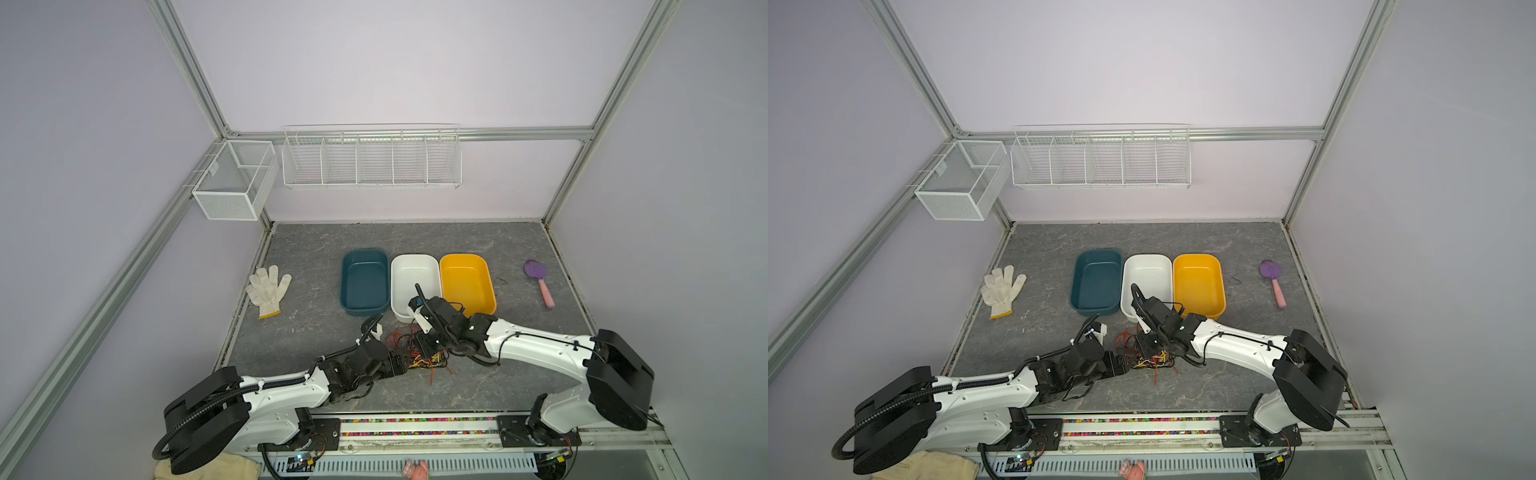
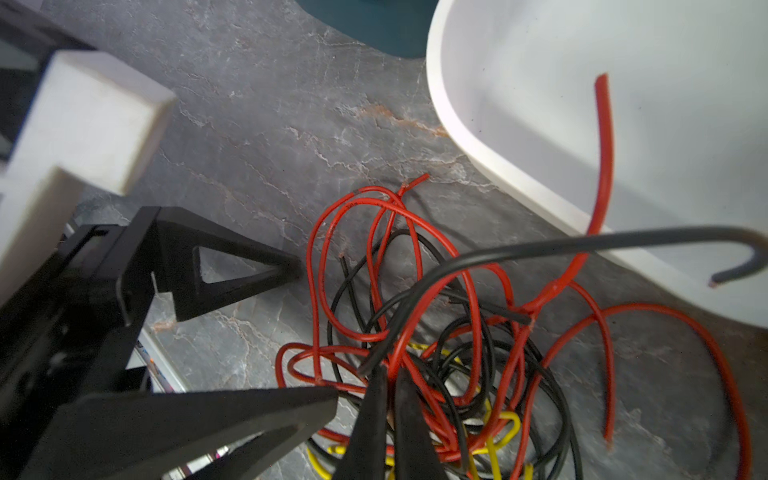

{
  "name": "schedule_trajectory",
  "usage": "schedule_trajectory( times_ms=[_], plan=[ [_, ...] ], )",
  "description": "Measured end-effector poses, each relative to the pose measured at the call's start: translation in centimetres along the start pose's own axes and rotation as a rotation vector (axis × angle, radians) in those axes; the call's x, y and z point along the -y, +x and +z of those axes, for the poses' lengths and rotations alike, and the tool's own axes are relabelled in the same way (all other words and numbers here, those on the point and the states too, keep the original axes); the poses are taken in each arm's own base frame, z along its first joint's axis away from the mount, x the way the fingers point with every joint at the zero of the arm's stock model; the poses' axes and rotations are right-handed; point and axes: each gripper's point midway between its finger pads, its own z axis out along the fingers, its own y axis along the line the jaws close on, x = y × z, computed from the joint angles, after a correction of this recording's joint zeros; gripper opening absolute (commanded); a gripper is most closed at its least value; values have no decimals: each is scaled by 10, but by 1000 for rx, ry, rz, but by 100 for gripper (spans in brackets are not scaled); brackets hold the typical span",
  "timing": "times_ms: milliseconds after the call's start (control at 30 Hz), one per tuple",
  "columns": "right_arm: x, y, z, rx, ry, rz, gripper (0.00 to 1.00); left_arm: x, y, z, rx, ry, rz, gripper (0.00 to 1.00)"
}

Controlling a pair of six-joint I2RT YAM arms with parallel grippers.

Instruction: Untangle the cables

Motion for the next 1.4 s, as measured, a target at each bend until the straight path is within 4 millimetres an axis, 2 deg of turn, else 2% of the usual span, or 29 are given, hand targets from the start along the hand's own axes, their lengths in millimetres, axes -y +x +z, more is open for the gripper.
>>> schedule_trajectory(
  times_ms=[200, 800, 1133, 1400],
  plan=[
    [-10, -9, -23, 53, -29, -15, 7, 1, 1, 2, -1, 4, 2, 86],
    [-40, -26, -83, 150, -100, -69, 7, -1, 4, 2, -7, -3, 1, 52],
    [-47, -37, -114, 198, -114, -80, 7, -11, 5, -10, 13, 2, -11, 34],
    [-54, -45, -137, 243, -133, -89, 7, -21, 3, -24, 46, 7, -30, 23]
  ],
)
